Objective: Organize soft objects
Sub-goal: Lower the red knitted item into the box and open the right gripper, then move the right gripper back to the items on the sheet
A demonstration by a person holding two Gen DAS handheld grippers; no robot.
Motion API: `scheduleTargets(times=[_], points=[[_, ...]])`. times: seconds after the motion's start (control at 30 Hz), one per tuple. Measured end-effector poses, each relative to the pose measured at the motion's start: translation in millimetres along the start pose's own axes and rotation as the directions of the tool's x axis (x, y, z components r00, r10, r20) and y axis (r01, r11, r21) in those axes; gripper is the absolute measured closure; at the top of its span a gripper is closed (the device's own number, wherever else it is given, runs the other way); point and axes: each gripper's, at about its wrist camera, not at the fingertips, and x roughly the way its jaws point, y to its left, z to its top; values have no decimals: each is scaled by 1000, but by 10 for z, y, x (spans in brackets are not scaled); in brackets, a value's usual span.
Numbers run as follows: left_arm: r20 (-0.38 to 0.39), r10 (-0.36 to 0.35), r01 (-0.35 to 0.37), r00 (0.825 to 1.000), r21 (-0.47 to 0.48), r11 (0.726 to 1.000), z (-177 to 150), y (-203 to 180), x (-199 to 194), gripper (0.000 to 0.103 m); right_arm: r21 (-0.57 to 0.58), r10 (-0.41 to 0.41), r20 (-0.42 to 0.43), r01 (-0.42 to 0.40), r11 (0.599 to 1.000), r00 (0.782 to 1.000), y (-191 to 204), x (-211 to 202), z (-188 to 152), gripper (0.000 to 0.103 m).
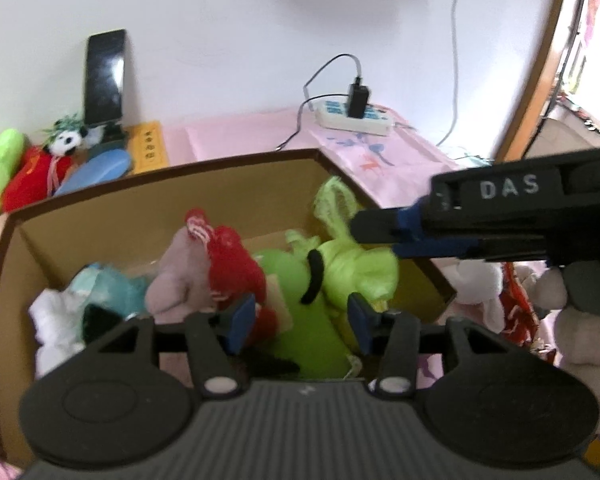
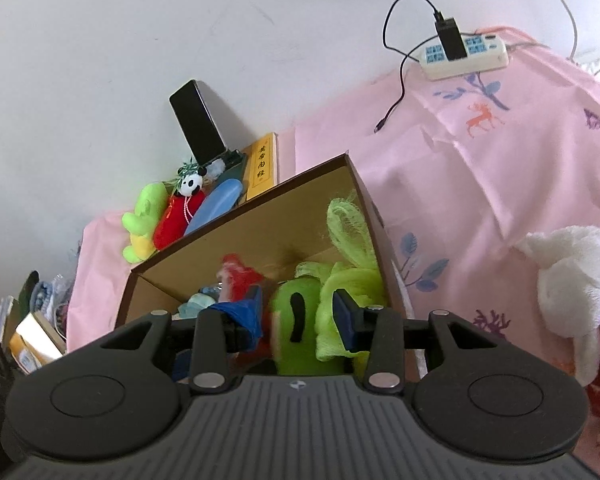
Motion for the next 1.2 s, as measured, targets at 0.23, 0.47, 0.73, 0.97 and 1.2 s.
scheduleTargets(times=[0.23,0.47,0.73,0.97,1.2], points=[[-56,146,-147,988,-17,989,-22,-169,-23,52,-93,3,13,-2,996,1000,-60,-90,-20,80],[-85,286,-289,954,-22,957,-12,-396,-72,40,-140,14,6,-13,990,1000,-201,-200,-22,80],[-120,387,-392,914,-25,919,23,-648,-78,38,-178,46,-2,-45,983,999,-373,-349,-33,80],[-124,397,-405,910,-49,913,46,-852,-123,38,-193,79,-5,-78,978,997,-534,-507,-53,80],[-126,428,-435,895,-34,900,32,-1110,-120,38,-171,110,5,-108,979,994,-711,-664,-71,80]])
